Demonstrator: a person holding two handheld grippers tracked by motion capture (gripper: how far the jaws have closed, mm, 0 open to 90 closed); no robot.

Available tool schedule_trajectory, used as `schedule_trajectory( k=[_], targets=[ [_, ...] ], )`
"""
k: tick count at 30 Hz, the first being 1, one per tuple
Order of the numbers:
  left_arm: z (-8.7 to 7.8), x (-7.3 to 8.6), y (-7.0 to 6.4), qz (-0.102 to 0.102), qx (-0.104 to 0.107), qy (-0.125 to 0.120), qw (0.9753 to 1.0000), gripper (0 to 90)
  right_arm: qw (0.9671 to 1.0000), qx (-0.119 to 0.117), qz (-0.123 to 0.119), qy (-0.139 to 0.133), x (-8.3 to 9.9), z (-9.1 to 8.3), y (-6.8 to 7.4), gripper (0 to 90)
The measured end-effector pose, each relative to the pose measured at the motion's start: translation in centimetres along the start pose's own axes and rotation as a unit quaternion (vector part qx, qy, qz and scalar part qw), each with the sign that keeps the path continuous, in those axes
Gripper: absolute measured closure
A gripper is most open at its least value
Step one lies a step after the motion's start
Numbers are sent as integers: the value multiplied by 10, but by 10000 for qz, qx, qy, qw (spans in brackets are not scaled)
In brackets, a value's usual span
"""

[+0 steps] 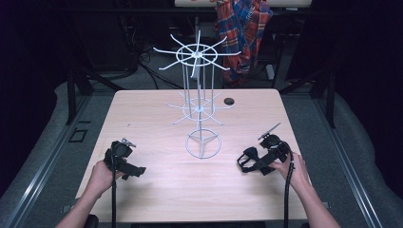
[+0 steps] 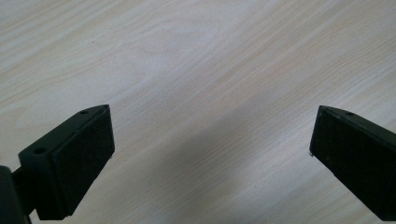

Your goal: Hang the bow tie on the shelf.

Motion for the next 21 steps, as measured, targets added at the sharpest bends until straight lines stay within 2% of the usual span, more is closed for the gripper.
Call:
schedule_trajectory(
  k=[1, 2, 5, 6, 7, 8, 9, 12, 13, 15, 16, 17, 18, 19, 21],
  targets=[
    [0, 0, 0, 8, -4, 13, 10000, 1, 10000, -8, 5, 8, -1, 3, 1, 62],
    [1, 0, 0, 8, -4, 26, 10000, 0, 9999, -93, 4, 146, -3, 7, 5, 149],
    [0, 1, -1, 2, -11, 17, 10000, 1, 9997, -6, -122, 232, -4, 8, 4, 175],
    [0, 1, 0, 4, -19, 26, 10000, 1, 9997, -46, -95, 226, -4, 8, 5, 220],
    [0, 1, 0, 5, -19, 27, 10000, 1, 9998, -56, -35, 189, -4, 8, 5, 330],
    [0, 1, 0, 8, -23, 30, 10000, 1, 9997, -61, 27, 217, -3, 8, 6, 357],
    [0, 1, 0, 6, -21, 30, 10000, 1, 9997, -59, -45, 240, -4, 9, 4, 401],
    [0, 1, -1, 21, -14, 30, 10000, 1, 9998, -73, 61, 171, -4, 15, 7, 441],
    [0, 1, -1, 29, 0, 27, 10000, 1, 9997, 63, -33, 235, -3, 15, 7, 524],
    [0, 1, -1, 28, -12, 33, 10000, 1, 9995, 136, -103, 273, -3, 14, 8, 589],
    [0, 1, -1, 28, -12, 33, 10000, 1, 9995, 136, -103, 273, -3, 14, 8, 589],
    [0, 1, -1, 32, -20, 33, 10000, 1, 9998, 123, -80, 140, -4, 15, 11, 670],
    [0, 2, -1, 32, -19, 40, 10000, 1, 9996, 192, -131, 145, -4, 15, 11, 697],
    [0, 2, -1, 32, -20, 39, 10000, 1, 9988, 299, -263, 276, -3, 12, 10, 724],
    [0, 2, 0, 35, -20, 40, 10000, 1, 9989, 305, -282, 236, -4, 12, 11, 737]
  ],
)
Point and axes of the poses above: each handheld gripper's, and its own axes: z roughly forward along the jaws, x roughly out of its underside, y roughly to its left, the point moved 8 cm from there along z, roughly forward along the jaws, and after that the axes turned 9 degrees about z, right-handed, at the moved point
